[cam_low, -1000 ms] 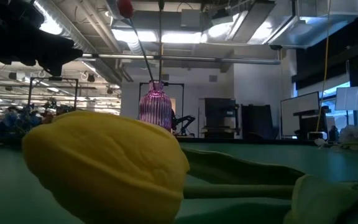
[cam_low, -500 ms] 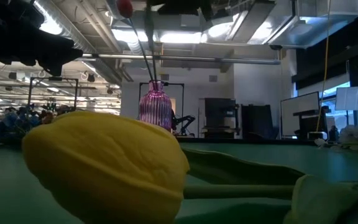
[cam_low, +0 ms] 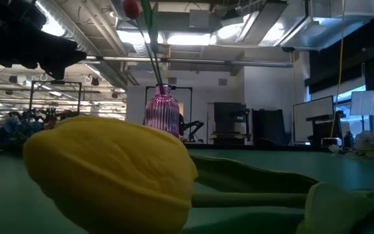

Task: Sort flowers into vase by color
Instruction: Move the white flowers to the center of the table

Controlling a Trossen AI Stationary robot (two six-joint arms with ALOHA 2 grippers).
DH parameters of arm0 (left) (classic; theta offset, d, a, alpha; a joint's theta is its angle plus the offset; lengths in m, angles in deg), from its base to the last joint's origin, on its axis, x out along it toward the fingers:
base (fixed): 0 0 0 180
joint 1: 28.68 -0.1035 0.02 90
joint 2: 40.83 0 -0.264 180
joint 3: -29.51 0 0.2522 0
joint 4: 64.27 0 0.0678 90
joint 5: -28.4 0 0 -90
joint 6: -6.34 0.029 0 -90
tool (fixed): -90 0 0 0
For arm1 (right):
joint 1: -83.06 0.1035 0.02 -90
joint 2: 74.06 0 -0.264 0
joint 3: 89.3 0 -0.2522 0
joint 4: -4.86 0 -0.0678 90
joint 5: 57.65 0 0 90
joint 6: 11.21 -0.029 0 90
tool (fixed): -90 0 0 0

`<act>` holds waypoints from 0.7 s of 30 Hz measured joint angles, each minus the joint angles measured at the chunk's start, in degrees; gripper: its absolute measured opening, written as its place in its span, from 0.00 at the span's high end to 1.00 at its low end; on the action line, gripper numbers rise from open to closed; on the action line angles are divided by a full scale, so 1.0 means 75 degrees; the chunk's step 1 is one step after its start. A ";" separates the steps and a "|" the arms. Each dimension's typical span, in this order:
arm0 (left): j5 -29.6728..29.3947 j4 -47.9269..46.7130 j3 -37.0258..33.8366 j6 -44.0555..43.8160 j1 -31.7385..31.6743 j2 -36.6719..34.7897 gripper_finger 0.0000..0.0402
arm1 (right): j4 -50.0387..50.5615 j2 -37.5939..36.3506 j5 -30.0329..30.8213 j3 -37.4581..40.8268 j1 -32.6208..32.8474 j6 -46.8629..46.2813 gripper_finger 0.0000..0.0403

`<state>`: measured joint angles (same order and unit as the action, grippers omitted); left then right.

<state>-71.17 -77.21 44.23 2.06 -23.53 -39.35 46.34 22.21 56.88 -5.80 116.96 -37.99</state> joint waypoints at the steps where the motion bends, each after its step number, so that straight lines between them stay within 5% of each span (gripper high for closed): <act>1: 0.0000 0.0000 0.0002 -0.0003 0.0000 0.0003 0.58 | 0.0130 0.0041 -0.0015 -0.0001 0.0290 -0.0383 0.44; 13: -0.0003 0.0000 0.0001 -0.0001 0.0002 0.0001 0.58 | -0.0045 0.1789 -0.0160 0.0119 0.2576 -0.3993 0.44; 21: -0.0041 0.0003 0.0001 -0.0003 0.0003 0.0003 0.58 | -0.0387 0.2772 -0.0209 0.0116 0.2597 -0.3327 0.44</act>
<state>-71.47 -77.18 44.24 2.04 -23.51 -39.33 43.43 43.00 55.32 -4.93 136.43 -62.94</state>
